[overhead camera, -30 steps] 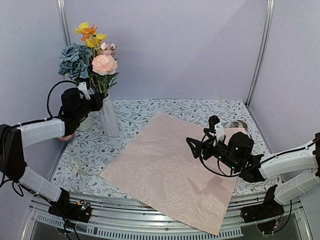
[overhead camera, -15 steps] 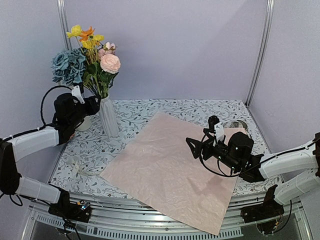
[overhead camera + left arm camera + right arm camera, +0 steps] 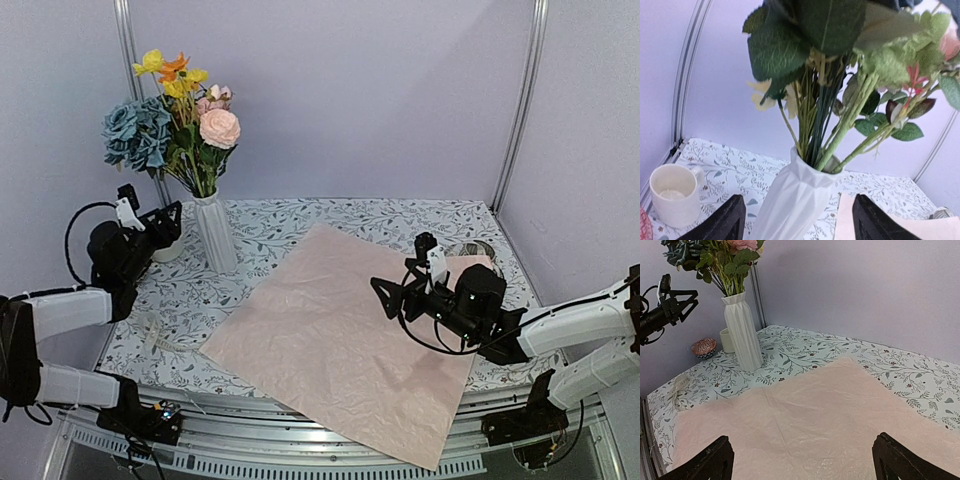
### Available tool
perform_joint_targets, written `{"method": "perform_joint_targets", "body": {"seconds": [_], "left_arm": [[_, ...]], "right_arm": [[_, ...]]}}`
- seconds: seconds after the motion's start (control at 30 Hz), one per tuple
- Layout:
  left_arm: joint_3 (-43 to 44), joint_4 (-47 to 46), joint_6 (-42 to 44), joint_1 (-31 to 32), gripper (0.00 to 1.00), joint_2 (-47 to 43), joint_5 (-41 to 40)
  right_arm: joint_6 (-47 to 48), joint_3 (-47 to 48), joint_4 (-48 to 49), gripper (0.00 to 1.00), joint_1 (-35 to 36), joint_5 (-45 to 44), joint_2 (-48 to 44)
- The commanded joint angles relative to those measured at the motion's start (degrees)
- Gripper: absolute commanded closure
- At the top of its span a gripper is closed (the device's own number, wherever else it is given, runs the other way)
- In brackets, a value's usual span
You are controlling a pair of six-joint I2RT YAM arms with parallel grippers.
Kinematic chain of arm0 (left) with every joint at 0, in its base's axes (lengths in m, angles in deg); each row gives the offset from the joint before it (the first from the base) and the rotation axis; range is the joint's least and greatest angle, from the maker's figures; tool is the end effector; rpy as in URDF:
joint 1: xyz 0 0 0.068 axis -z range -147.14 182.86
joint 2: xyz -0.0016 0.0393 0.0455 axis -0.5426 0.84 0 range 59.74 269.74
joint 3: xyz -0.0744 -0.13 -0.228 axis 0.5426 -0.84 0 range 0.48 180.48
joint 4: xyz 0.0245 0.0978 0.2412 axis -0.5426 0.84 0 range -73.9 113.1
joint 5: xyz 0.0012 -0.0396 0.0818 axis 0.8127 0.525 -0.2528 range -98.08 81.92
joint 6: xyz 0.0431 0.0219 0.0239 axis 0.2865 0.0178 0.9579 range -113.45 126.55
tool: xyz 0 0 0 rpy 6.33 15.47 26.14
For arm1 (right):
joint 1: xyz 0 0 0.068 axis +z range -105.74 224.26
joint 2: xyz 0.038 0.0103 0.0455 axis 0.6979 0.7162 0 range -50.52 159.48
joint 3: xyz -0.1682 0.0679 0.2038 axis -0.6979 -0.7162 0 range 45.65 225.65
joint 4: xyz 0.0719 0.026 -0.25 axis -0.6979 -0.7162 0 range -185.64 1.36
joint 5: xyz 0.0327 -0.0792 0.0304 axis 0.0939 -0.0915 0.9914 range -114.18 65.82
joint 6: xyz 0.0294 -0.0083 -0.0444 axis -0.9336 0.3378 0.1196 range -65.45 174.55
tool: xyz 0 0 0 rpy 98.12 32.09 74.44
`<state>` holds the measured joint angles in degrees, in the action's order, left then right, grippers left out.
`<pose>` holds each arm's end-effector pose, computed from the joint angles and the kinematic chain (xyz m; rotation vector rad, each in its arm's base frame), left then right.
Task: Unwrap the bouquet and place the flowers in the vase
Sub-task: Adjust the fake flower in the vase.
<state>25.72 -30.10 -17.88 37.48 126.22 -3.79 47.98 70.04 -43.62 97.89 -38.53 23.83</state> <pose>0.2465 -0.0226 0.2487 -0.1977 1.4889 -0.4647 0.1615 0.2045 0.2094 -0.4919 1.6148 0.5887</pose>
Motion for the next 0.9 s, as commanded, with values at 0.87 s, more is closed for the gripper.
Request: {"method": "perform_joint_targets", "body": {"seconds": [0.87], "left_arm": [[13.27, -13.59, -1.11, -5.12, 0.37, 13.71, 7.23]], "right_arm": [[1.12, 1.68, -0.08, 0.01, 0.2, 0.81, 1.02]]}}
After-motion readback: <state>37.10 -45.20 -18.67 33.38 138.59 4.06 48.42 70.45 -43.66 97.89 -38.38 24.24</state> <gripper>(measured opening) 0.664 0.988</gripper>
